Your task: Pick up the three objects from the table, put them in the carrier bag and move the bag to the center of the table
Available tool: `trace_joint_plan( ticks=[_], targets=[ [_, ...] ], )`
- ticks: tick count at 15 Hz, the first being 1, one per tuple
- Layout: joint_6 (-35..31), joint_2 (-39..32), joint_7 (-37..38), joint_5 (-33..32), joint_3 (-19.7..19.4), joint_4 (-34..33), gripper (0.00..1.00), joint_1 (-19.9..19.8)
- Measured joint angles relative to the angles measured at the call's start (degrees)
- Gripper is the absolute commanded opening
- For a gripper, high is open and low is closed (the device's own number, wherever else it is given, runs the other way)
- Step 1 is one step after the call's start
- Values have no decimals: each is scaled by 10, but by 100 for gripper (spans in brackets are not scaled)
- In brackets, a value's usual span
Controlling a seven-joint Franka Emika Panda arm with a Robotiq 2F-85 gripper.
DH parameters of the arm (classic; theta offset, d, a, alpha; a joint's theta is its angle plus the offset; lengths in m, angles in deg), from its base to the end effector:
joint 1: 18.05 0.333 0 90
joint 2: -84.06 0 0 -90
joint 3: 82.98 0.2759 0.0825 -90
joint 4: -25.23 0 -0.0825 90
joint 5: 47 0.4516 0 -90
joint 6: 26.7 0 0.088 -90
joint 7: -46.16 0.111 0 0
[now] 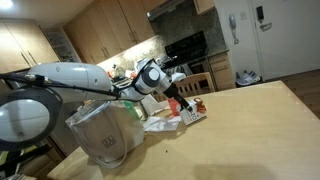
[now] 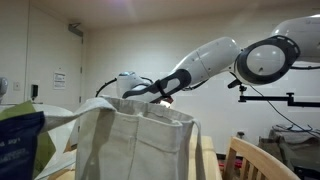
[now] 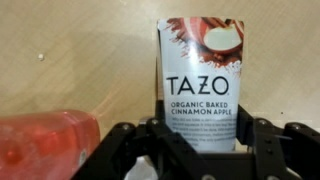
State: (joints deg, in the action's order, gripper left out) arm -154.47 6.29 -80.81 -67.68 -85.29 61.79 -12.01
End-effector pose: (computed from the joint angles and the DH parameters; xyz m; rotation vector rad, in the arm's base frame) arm 0.8429 0.0613 0.1152 0.8609 2.6217 -0.2691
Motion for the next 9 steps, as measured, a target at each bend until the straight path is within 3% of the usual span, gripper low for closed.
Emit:
trace_joint_plan(
  ticks=[3,9],
  targets=[
    [0,5,0,-17,-6,-19,16,18],
    [-1,27,0,-48,-12,-44,15,52]
  ],
)
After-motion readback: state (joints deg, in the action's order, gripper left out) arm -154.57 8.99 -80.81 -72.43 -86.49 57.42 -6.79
